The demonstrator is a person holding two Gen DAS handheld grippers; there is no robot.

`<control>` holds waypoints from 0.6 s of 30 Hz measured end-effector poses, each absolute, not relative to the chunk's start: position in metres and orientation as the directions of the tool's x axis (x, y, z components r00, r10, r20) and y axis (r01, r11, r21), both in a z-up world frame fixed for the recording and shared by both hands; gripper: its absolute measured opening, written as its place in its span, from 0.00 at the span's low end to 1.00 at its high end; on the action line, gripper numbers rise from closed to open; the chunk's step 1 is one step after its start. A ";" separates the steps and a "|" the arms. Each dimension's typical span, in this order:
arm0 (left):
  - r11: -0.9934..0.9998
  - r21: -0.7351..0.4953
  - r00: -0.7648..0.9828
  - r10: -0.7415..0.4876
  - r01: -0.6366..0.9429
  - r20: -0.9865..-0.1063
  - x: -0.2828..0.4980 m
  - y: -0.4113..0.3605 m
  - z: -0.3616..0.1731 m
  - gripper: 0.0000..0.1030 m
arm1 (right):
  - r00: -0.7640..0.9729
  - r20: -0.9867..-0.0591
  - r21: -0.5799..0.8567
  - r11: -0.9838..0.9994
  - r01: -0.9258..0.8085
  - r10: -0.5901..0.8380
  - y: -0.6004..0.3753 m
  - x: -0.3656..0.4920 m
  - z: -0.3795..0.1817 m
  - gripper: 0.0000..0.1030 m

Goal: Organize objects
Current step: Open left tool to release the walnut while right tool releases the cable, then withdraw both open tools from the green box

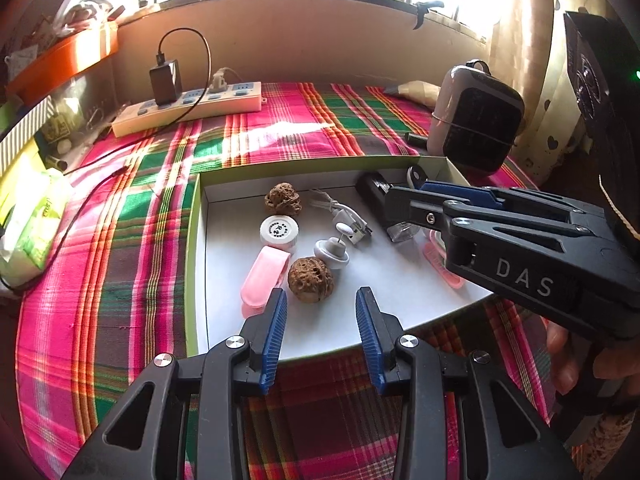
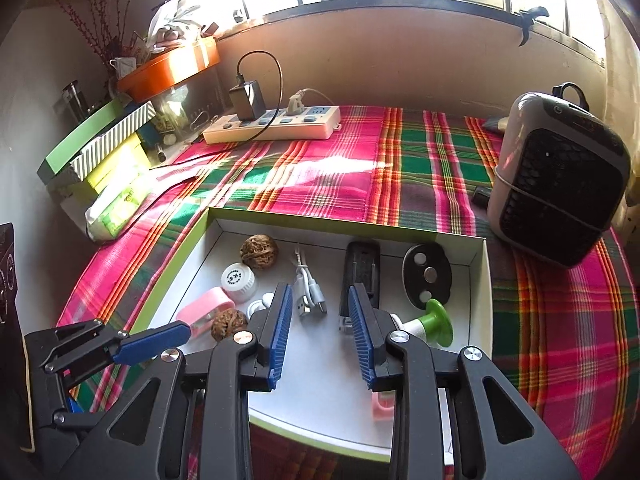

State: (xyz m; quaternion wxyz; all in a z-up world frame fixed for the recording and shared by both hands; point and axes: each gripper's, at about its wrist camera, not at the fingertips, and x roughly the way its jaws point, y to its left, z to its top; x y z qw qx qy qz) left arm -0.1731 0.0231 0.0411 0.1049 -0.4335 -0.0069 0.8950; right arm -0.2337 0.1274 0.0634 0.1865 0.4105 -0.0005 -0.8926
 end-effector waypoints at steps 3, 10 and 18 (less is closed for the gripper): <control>-0.980 -0.101 -0.616 0.185 -0.169 -0.766 -0.166 0.022 0.046 0.33 | -0.617 -0.724 0.121 -0.937 0.328 -0.310 0.128 -0.221 0.069 0.30; -0.985 -0.080 -0.642 0.160 -0.152 -0.750 -0.144 0.023 0.052 0.33 | -0.647 -0.697 0.129 -0.942 0.310 -0.308 0.136 -0.190 0.075 0.39; -0.994 -0.024 -0.665 0.092 -0.111 -0.741 -0.116 0.025 0.048 0.33 | -0.651 -0.713 0.099 -0.956 0.275 -0.261 0.141 -0.160 0.068 0.39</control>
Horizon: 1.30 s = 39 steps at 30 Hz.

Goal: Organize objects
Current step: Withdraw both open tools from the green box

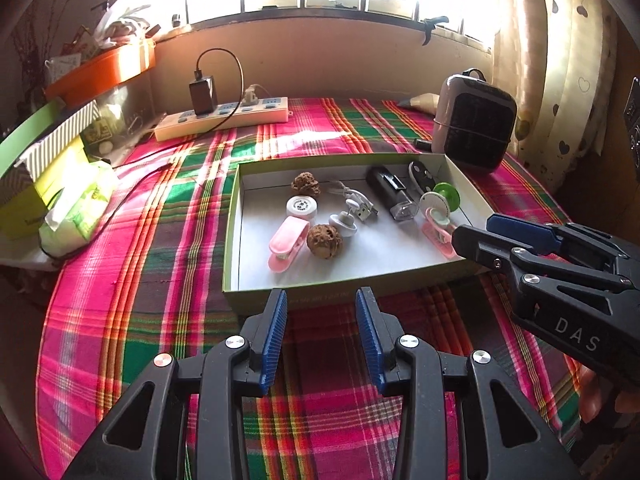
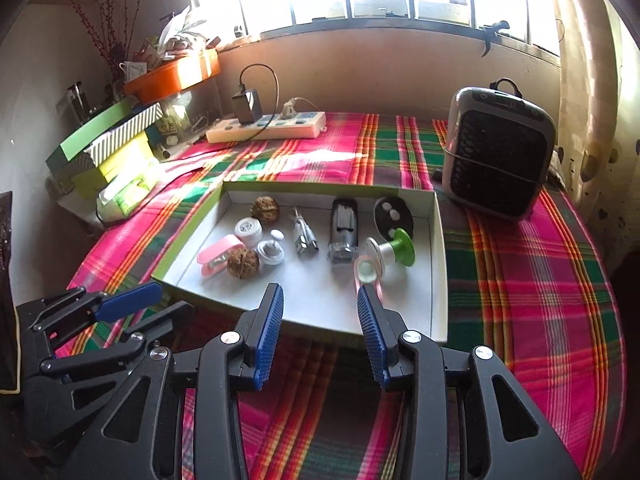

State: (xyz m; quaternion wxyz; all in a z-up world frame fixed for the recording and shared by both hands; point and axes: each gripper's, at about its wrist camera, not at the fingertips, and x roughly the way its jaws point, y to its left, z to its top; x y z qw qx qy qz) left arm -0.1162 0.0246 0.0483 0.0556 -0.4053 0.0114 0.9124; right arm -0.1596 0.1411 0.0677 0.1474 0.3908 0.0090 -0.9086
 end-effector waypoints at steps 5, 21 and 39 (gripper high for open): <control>-0.994 0.002 -0.646 0.069 -0.109 -0.760 -0.100 0.030 0.035 0.34 | -0.654 -0.728 0.030 -0.964 0.265 -0.202 0.139 -0.140 0.052 0.43; -0.998 -0.003 -0.613 0.037 -0.056 -0.789 -0.078 0.036 0.010 0.34 | -0.613 -0.779 0.013 -0.981 0.193 -0.131 0.157 -0.111 0.022 0.51; -1.000 0.012 -0.636 -0.001 -0.013 -0.772 -0.078 0.043 0.008 0.41 | -0.605 -0.792 -0.004 -0.989 0.147 -0.087 0.166 -0.105 0.017 0.68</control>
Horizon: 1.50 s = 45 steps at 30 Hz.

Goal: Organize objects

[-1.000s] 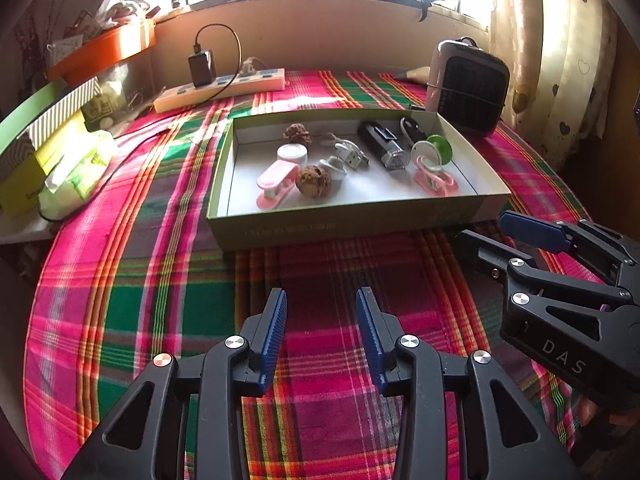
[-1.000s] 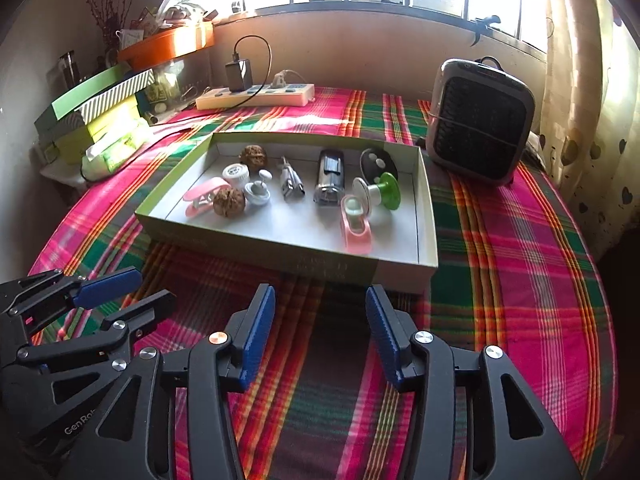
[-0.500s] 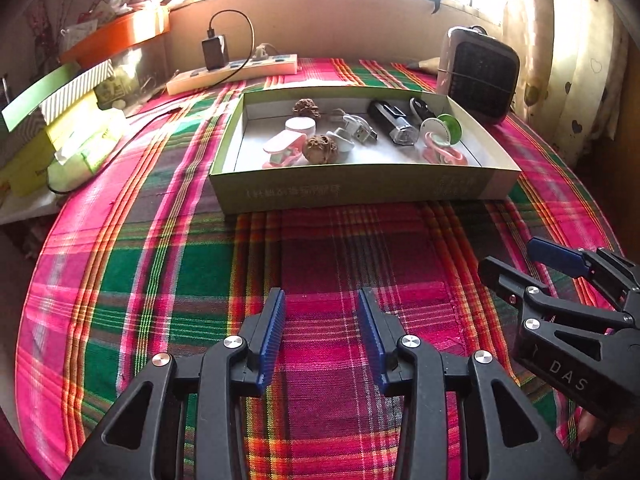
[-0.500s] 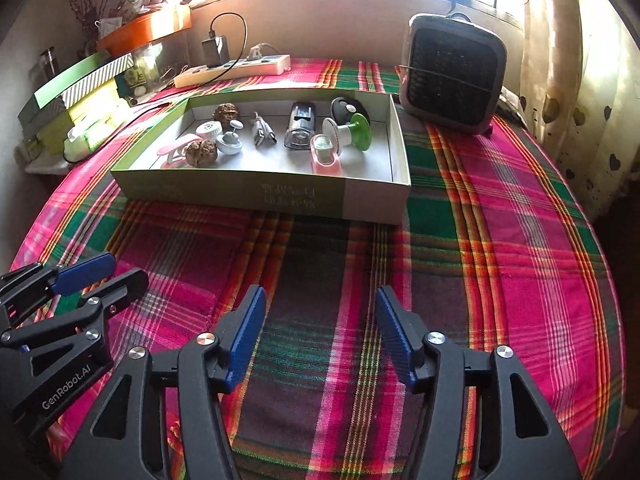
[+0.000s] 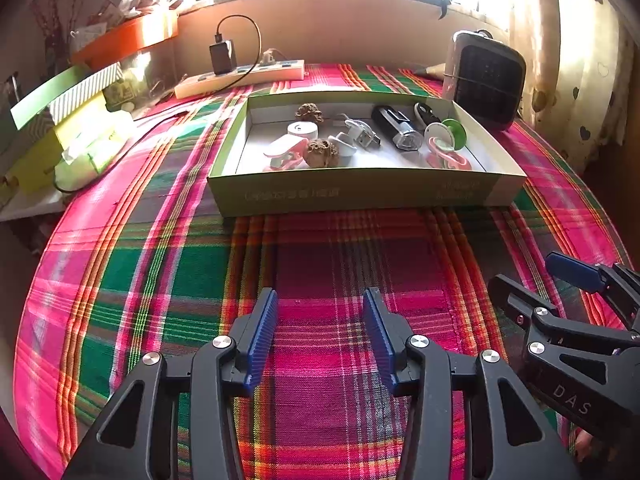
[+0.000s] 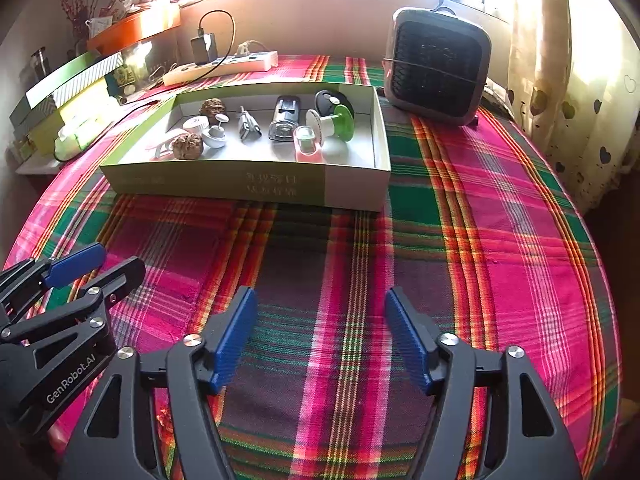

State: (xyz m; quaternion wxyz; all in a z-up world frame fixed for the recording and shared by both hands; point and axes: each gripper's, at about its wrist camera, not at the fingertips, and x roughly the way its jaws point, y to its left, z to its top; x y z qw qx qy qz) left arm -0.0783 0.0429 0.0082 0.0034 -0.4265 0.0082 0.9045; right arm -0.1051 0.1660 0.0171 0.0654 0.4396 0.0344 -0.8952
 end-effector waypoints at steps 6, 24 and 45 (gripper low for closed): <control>-1.000 0.009 -0.637 0.002 -0.013 -0.771 -0.078 0.043 0.008 0.42 | -0.603 -0.794 -0.005 -0.991 0.136 -0.079 0.168 -0.106 0.016 0.72; -1.000 0.012 -0.637 -0.001 -0.013 -0.771 -0.078 0.043 0.008 0.43 | -0.603 -0.795 -0.003 -0.993 0.122 -0.072 0.170 -0.105 0.016 0.74; -1.000 0.011 -0.637 -0.001 -0.012 -0.771 -0.078 0.043 0.008 0.43 | -0.603 -0.794 -0.003 -0.993 0.121 -0.071 0.170 -0.105 0.016 0.75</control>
